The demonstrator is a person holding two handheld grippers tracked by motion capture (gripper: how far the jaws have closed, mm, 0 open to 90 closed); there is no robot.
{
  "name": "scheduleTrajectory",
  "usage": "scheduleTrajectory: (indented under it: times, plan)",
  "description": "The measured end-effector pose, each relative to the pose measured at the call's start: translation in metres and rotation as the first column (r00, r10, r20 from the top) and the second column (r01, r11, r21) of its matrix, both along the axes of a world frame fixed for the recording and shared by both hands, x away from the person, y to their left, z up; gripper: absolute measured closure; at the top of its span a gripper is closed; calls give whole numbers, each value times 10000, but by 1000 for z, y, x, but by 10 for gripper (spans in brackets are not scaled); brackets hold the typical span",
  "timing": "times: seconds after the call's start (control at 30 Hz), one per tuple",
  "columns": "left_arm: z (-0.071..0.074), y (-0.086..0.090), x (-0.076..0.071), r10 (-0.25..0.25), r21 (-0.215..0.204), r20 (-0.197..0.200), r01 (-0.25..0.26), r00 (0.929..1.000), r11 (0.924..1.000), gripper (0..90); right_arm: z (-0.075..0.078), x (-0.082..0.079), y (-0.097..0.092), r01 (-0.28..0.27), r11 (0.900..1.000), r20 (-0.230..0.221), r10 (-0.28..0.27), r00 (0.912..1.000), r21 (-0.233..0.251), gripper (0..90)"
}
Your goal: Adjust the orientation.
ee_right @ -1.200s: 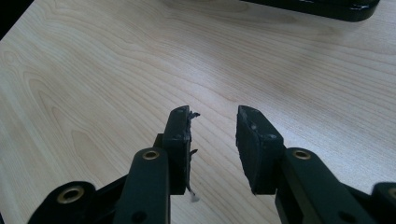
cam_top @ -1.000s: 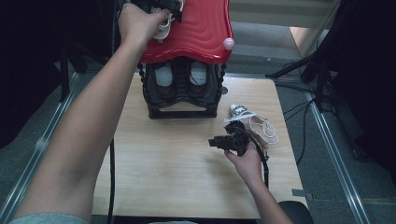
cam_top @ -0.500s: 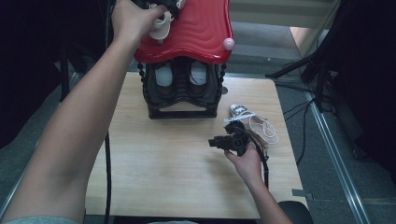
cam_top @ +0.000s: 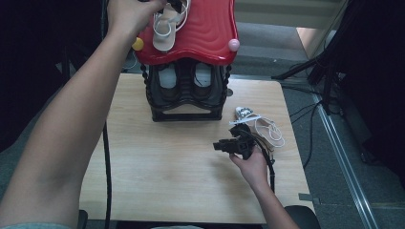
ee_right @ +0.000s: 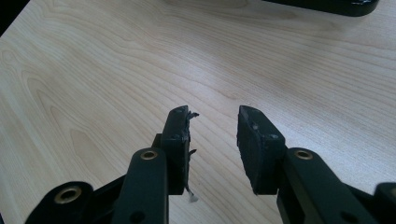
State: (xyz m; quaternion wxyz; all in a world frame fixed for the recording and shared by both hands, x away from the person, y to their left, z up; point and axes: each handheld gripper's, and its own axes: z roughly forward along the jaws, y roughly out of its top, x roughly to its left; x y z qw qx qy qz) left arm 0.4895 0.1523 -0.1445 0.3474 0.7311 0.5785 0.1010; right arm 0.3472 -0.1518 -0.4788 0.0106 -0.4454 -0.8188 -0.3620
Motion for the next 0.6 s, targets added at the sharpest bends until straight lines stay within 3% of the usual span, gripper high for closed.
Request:
scheduleTrajectory:
  times: [0.27,0.6]
  plan:
    - [4,11,-3,9,-242,-122,-12,9999,9997,228,1,0,-1,73,10000,-45,-73,10000,19,656]
    - [11,46,-13,23,-488,-53,-25,10000,9988,240,1,1,-4,170,9998,-77,-169,9998,75,653]
